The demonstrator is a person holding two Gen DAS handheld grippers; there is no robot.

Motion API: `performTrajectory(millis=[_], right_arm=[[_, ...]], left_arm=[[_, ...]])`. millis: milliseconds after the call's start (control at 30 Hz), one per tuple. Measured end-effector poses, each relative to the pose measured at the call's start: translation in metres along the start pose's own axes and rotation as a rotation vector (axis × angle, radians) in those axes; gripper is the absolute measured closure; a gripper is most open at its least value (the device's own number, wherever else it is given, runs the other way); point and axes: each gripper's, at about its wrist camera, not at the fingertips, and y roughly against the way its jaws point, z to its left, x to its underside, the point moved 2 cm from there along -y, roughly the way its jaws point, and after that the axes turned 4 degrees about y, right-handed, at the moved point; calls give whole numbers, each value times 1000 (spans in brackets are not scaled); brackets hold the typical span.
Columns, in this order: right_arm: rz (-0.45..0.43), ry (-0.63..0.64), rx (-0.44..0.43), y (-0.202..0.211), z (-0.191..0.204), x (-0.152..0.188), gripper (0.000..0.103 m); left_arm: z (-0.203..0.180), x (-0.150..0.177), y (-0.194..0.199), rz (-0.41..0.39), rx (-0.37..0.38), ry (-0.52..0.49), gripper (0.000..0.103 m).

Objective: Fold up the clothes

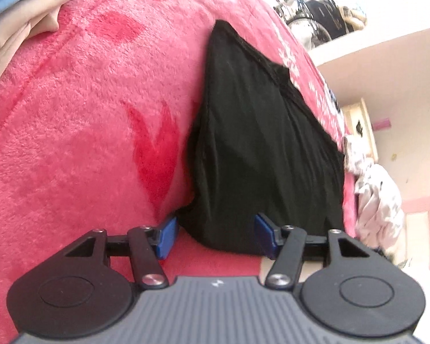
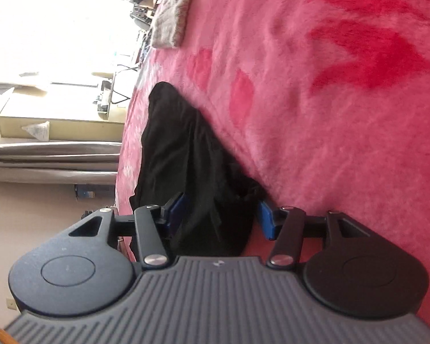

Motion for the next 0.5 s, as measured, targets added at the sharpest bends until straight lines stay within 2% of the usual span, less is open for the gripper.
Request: performTrajectory(millis=[67, 133, 167, 200, 233, 333, 500], right_arm=[[-10, 3, -10, -3, 1, 0, 55], [-14, 13, -9, -6, 2, -1, 69], [-16, 18, -8, -7, 3, -1, 75], [-26, 33, 5, -8, 3, -1, 87], [-40, 51, 23, -8, 3, -1, 93], [-85, 74, 41, -1, 2, 0, 98], [-122, 146, 29, 19, 16, 4, 100]], left_arm=[[-2, -3, -3, -15, 0, 14, 59], [-4, -5, -6, -32, -16, 7, 92], [-4, -6, -7, -42, -25, 8, 94], [-3, -6, -7, -60, -37, 12, 94], [-3, -6, -5, -81, -47, 14, 95], [-4, -4, 5, -129, -66, 19, 96], [-15, 8, 42, -137, -63, -32, 97]])
